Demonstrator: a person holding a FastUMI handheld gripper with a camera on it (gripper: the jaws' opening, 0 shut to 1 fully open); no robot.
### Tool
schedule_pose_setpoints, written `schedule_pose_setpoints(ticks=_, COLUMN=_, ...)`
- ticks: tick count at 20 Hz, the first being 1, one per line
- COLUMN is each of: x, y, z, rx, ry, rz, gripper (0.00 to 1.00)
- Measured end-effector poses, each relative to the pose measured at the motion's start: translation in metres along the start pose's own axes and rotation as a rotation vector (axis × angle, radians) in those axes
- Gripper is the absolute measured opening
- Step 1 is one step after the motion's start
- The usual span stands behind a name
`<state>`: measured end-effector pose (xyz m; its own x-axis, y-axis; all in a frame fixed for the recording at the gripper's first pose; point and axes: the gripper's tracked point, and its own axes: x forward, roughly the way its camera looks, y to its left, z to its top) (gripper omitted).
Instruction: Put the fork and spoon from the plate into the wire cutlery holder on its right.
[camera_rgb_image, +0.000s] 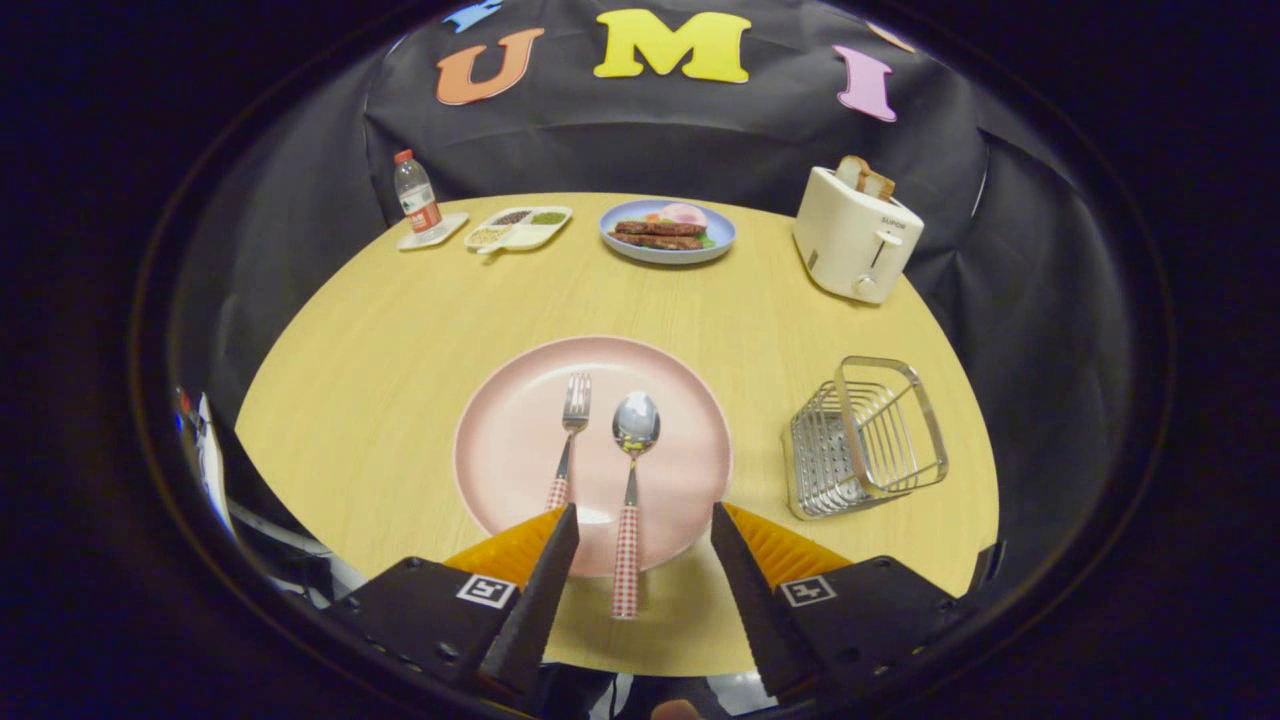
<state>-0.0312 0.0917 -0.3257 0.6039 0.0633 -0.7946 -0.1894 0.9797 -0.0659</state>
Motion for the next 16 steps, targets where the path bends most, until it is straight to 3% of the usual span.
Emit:
schedule_pose_setpoints(ticks=1, x=0.008, y=0.001, z=0.000, rx=-0.005, ry=0.000, rz=-0.007, gripper=0.80)
schedule_pose_setpoints(ticks=6, x=0.028, y=0.005, z=-0.017, rx=0.003, ry=0.057, rz=-0.031, gripper=0.44)
schedule_pose_setpoints(ticks=9, x=0.032, y=0.006, z=-0.027, rx=0.009, ry=0.107, rz=-0.031, gripper=0.40)
schedule_pose_setpoints(ticks=11, x=0.034, y=0.007, z=-0.029, rx=0.020, ry=0.131, rz=-0.021, gripper=0.12)
schedule_pose_setpoints(ticks=16, x=0.025, y=0.001, z=-0.020, rx=0.025, ry=0.152, rz=-0.006, gripper=0.06)
